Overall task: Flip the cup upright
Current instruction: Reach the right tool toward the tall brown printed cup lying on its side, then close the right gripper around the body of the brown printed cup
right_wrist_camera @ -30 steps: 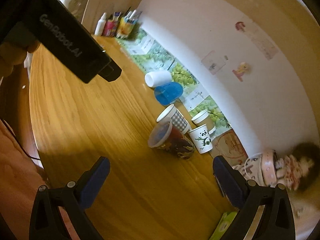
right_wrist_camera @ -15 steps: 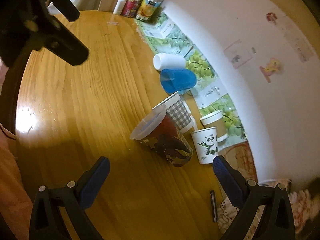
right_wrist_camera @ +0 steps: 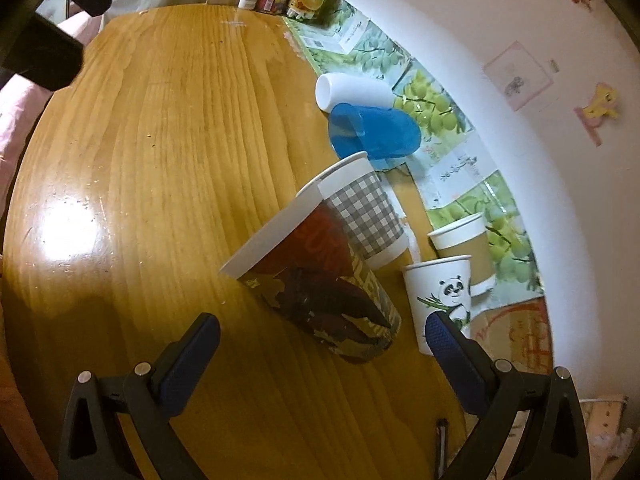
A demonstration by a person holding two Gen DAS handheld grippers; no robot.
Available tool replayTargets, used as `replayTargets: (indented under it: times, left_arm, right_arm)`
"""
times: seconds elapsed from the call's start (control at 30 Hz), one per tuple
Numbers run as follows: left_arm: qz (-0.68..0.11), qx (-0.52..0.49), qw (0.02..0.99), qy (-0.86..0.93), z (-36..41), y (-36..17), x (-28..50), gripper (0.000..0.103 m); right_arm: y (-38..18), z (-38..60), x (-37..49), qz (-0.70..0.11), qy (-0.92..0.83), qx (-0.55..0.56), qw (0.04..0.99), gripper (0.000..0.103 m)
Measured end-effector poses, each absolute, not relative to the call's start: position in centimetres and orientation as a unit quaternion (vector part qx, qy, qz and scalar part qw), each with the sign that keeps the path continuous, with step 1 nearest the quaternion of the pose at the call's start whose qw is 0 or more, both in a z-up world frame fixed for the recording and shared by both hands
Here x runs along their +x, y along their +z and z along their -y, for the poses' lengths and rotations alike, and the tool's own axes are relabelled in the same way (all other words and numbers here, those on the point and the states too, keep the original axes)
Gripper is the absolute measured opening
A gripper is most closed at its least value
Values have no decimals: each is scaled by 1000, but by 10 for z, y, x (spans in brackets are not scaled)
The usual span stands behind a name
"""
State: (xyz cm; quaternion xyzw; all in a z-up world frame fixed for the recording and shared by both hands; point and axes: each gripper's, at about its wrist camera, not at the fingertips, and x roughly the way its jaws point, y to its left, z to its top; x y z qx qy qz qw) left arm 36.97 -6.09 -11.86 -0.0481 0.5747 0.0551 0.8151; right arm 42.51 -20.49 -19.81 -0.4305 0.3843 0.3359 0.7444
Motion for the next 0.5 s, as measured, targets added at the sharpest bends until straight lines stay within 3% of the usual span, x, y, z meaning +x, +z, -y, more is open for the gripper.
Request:
replayTargets:
  times: [0.5]
  left_arm:
    - [-583,-71,806,69,66,-131,377,102]
  right_arm:
    - [-230,207,458,-410,367,-409,729,103]
